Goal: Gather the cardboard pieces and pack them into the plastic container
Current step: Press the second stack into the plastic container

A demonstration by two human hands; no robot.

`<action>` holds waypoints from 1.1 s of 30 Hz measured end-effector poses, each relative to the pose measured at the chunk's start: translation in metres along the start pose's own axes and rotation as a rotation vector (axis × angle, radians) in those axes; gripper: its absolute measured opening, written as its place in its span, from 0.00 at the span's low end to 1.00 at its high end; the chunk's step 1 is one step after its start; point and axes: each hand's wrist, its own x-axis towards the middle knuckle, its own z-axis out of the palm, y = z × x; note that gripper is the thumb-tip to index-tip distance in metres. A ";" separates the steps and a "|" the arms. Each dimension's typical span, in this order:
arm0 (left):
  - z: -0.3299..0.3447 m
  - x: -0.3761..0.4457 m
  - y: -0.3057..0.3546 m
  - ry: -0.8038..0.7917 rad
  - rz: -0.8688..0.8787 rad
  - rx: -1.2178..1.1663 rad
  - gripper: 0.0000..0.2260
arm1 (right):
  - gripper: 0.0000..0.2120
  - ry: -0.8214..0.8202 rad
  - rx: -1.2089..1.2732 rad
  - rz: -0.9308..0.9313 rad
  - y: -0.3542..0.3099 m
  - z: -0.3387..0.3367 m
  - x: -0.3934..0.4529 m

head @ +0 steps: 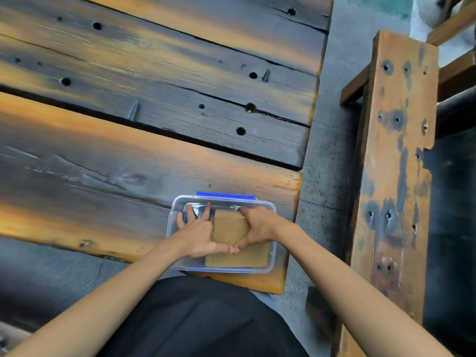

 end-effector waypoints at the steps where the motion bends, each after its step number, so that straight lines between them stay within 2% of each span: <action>1: -0.001 0.000 0.001 0.005 -0.002 0.009 0.52 | 0.48 -0.007 -0.026 -0.004 -0.001 -0.002 0.002; 4: -0.004 -0.001 0.005 0.018 -0.004 0.017 0.51 | 0.43 -0.030 -0.107 -0.011 -0.005 -0.006 0.005; 11: -0.002 -0.002 0.006 0.036 -0.005 0.063 0.42 | 0.47 -0.060 -0.145 -0.042 -0.003 -0.007 0.003; 17: 0.000 -0.004 0.002 0.033 0.011 0.034 0.44 | 0.51 0.001 -0.174 -0.124 0.003 0.002 -0.002; 23: 0.005 0.000 0.001 0.125 0.003 -0.071 0.57 | 0.48 -0.029 -0.201 -0.128 0.004 -0.001 -0.001; 28: 0.000 0.002 -0.004 0.186 0.055 -0.124 0.47 | 0.46 -0.034 -0.187 -0.119 0.003 -0.001 -0.001; 33: -0.004 0.005 -0.004 0.154 0.044 -0.098 0.49 | 0.48 -0.005 -0.201 -0.118 0.002 0.003 -0.002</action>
